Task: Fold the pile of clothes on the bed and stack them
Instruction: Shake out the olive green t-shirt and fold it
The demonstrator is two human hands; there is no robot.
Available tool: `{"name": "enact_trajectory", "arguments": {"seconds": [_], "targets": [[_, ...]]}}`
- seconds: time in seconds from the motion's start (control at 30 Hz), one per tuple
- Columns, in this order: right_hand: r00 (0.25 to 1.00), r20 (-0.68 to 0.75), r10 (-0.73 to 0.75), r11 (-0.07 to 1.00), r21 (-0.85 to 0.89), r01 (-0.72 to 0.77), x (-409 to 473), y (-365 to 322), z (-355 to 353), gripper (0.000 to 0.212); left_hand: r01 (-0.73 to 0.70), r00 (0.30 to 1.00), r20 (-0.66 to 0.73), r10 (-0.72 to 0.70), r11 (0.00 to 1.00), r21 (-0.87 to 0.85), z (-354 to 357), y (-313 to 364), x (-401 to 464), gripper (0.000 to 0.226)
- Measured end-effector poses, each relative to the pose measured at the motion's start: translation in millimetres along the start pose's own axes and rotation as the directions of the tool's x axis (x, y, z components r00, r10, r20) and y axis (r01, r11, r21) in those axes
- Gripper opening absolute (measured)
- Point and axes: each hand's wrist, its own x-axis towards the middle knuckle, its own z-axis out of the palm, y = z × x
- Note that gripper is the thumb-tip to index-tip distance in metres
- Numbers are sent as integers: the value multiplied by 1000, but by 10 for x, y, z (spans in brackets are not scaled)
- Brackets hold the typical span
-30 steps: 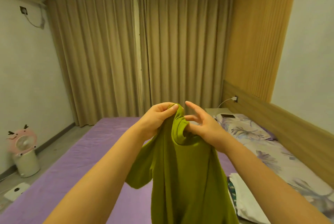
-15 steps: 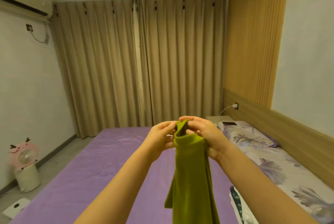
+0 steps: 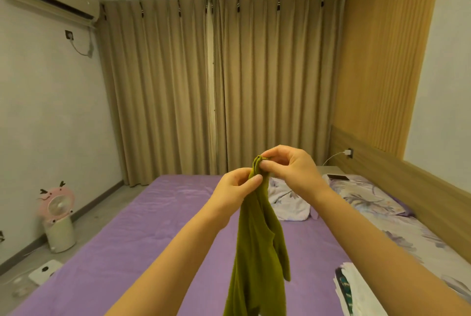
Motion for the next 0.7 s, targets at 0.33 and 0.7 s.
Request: {"name": "enact_trajectory", "arguments": {"seconds": [0.33, 0.7], "targets": [[934, 125, 335, 854, 378, -357, 16, 101, 265, 18, 151, 987, -11, -160, 946, -286, -157, -48, 53, 22], [850, 353, 391, 874, 148, -463, 80, 198, 178, 13, 253, 966, 103, -236, 945, -209, -530, -422, -285, 21]]}}
